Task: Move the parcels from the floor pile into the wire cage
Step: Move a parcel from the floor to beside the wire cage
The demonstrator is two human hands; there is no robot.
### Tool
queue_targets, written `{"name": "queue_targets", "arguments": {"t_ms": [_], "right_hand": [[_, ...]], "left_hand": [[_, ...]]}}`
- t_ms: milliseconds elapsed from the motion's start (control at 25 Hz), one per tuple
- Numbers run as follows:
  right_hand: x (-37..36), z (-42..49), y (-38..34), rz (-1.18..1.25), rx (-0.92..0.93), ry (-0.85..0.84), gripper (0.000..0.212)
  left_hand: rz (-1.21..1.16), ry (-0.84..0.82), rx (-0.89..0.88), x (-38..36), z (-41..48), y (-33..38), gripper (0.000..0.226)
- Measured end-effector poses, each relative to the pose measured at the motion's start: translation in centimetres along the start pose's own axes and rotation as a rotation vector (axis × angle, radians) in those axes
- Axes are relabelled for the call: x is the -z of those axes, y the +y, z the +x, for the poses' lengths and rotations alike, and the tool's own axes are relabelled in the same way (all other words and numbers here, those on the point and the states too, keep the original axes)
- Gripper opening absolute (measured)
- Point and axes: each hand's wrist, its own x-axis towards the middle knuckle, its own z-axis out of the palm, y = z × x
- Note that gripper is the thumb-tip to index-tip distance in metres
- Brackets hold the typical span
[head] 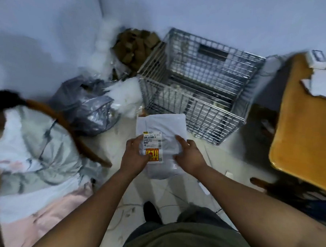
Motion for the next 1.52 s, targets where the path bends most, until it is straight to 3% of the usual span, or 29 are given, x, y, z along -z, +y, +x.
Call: {"name": "queue_targets", "arguments": {"t_ms": [160,400,760,1040,1240,1520], "right_hand": [[-0.3,1.2,1.5,0.099,-0.141,0.072,0.079],[-1.5,6.9,5.9,0.202,-0.250,0.111,0.081],[-4.4,19.3,10.7,0.234,-0.303,-0.037,0.088],[-13.4,29.3,15.0,0.264,-0.381,-0.020,0.090],[-23.1,37.0,21.9,0.313,-0.461,0.014,0.091],[-34.5,46.9,33.1,0.249,-0.449,-0.002,0.090]], "left_hand": [[0.045,-0.161,-0.089,-1.3,5.2,1.2,0.084],[0.094,-0.302,-0.083,-5.7,12.2,2.0,0.085],[0.031,-0.286,0.101,-11.5,23.9,0.4,0.077],[0.079,-0.395,0.127,-17.8,34.4,-7.7,0.078],[0.202,-0.522,0.029,-26.7,43.5,-16.5,0.083],[0.266,-0.536,-0.035,-40.0,51.8,-27.4,0.081]]}}
